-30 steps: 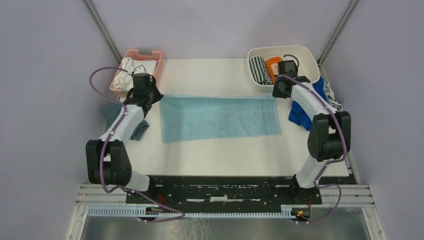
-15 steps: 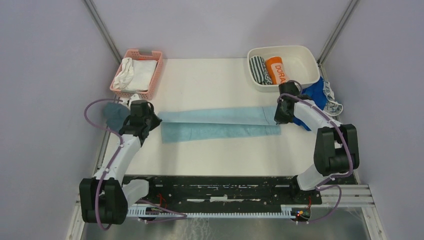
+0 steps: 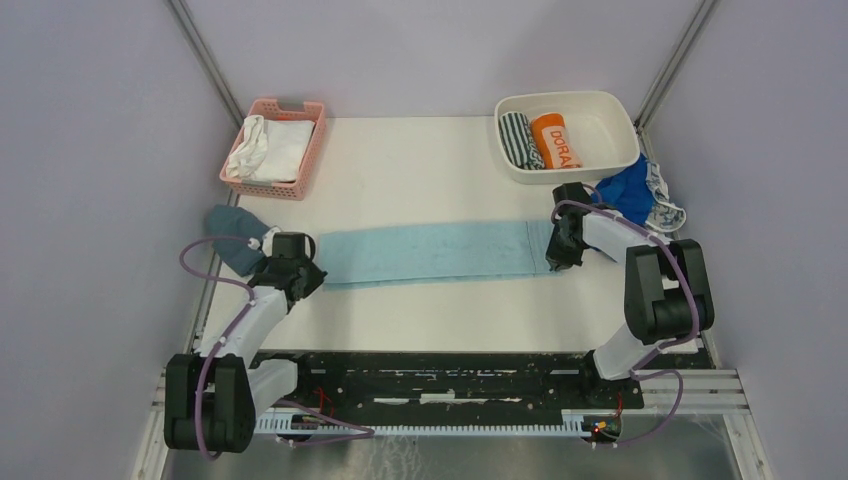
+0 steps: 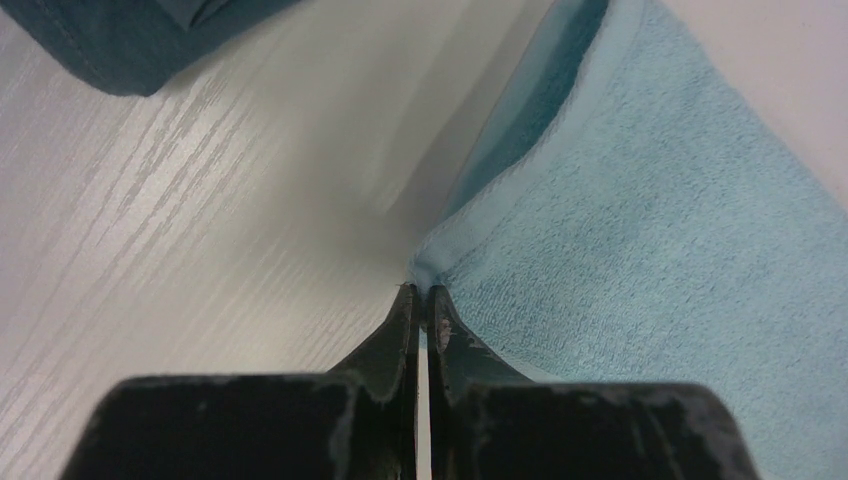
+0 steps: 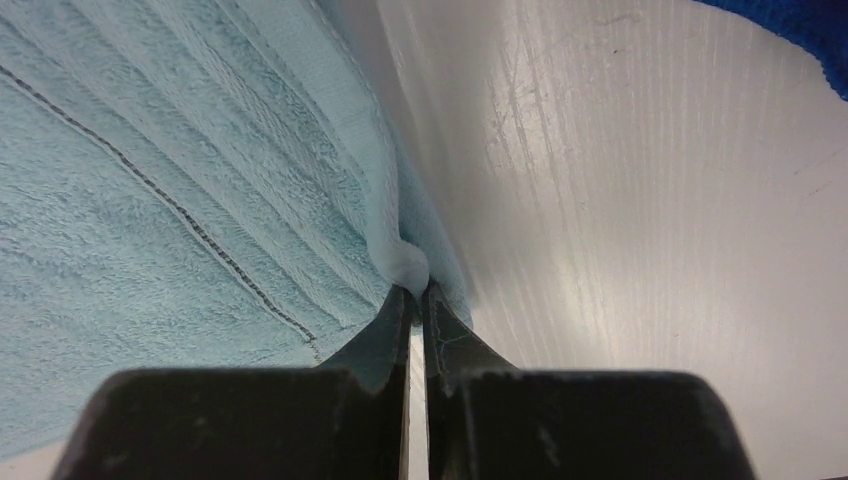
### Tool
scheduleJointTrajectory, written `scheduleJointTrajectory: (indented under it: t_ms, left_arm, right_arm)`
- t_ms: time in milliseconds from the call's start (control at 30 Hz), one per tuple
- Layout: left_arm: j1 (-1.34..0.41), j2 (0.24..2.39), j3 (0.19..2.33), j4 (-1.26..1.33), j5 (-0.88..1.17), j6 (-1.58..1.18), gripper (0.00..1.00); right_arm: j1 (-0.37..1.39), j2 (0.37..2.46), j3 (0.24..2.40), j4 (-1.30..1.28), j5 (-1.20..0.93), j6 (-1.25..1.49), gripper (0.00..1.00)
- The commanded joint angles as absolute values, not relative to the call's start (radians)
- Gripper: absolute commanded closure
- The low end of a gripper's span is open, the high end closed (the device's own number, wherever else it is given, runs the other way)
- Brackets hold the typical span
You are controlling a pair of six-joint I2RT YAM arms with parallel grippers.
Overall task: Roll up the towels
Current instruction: Fold the towel at the center of the board.
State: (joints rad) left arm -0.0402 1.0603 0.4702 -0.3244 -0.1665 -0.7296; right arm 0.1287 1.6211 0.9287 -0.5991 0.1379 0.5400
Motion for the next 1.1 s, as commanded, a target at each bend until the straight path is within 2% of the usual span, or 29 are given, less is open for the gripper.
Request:
scheduleJointTrajectory:
  t_ms: [0, 500, 767, 967, 1067]
  left_arm:
    - [-0.031, 1.079, 0.454, -0.274, -0.222, -0.793, 0.97]
    - [-0.031, 1.03, 0.486, -0.334, -0.207, -0.781, 0.97]
    - [-0.031, 1.061, 0.406, -0.292, -0.137, -0.829, 0.97]
    - [-0.031, 1.05, 0.42, -0.322, -0.155, -0.834, 0.94]
    - [-0.031, 1.021, 0.43, -0.352, -0.166, -0.825, 0.79]
  right_arm:
    - [0.122, 1.628, 0.95, -0.603, 0.172, 0.567, 0.99]
    - [0.123, 1.481, 0.966, -0.697, 0.173, 0.577, 0.97]
    - [0.122, 1.57, 0.896, -0.63, 0.218, 0.588, 0.95]
    - [0.123, 1.563, 0.89, -0.633, 0.187, 0.581, 0.82]
    - [0.123, 1.499, 0.892, -0.665, 0.192, 0.571, 0.71]
